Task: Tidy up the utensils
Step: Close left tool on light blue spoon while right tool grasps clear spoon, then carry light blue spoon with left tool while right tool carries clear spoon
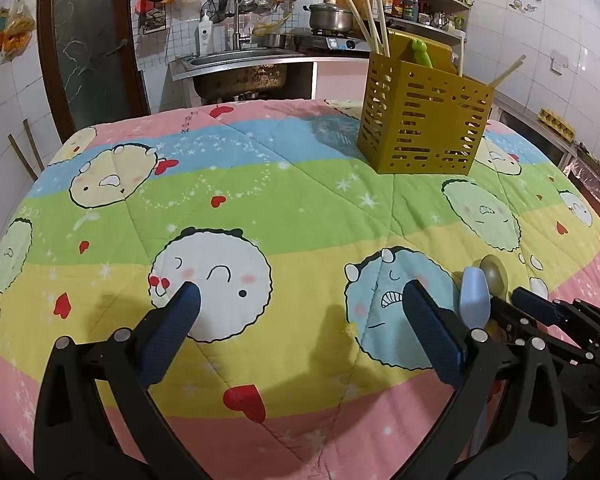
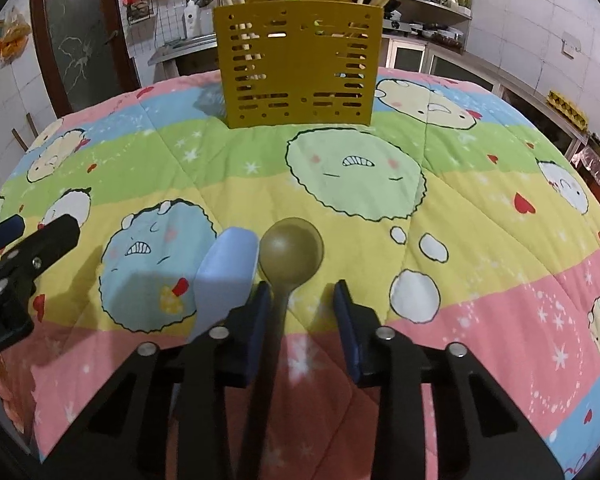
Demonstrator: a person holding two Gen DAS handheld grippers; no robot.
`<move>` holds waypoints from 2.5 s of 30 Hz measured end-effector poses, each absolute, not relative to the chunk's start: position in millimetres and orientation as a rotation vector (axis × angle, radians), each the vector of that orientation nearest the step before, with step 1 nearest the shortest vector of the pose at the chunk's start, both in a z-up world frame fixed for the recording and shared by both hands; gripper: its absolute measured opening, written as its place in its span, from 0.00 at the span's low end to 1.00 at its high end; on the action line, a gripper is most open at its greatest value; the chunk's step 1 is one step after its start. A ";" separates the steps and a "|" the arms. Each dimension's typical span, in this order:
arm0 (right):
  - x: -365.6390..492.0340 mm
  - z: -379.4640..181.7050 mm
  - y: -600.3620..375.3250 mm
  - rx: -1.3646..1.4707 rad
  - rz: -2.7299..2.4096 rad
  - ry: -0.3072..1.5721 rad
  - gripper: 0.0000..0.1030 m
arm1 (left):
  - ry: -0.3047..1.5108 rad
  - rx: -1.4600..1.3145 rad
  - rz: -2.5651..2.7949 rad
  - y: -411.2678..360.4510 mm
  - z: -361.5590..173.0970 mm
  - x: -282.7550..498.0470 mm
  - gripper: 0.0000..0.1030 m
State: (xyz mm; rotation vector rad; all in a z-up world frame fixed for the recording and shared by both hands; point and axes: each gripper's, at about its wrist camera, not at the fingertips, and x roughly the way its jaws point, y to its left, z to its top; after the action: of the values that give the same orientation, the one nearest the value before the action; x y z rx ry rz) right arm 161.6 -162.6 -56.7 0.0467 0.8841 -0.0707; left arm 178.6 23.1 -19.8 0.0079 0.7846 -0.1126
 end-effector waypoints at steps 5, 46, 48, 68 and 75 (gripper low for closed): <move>160.5 -55.7 -170.2 0.060 -0.056 0.874 0.09 | 0.796 0.015 -0.119 15.3 -21.6 177.3 0.95; 144.9 -55.1 -261.0 0.103 -0.082 0.949 0.09 | 0.949 0.181 -0.334 -99.1 -47.7 164.3 0.12; 145.0 -53.7 -260.9 0.110 -0.078 0.943 0.09 | 0.944 0.168 -0.335 -97.3 -46.8 165.3 0.10; 163.0 -13.9 -266.8 0.202 -0.052 0.745 0.09 | 0.700 0.042 -0.272 -75.2 3.9 181.2 0.09; 178.5 -1.8 -269.3 0.215 -0.042 0.673 0.09 | 0.604 0.004 -0.247 -69.1 20.3 196.1 0.09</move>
State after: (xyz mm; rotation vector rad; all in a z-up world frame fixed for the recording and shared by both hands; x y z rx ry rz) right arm 178.5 -269.3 -1.8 0.2153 0.6733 -0.0422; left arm 196.1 -69.1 20.3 0.0038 0.6044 -0.2468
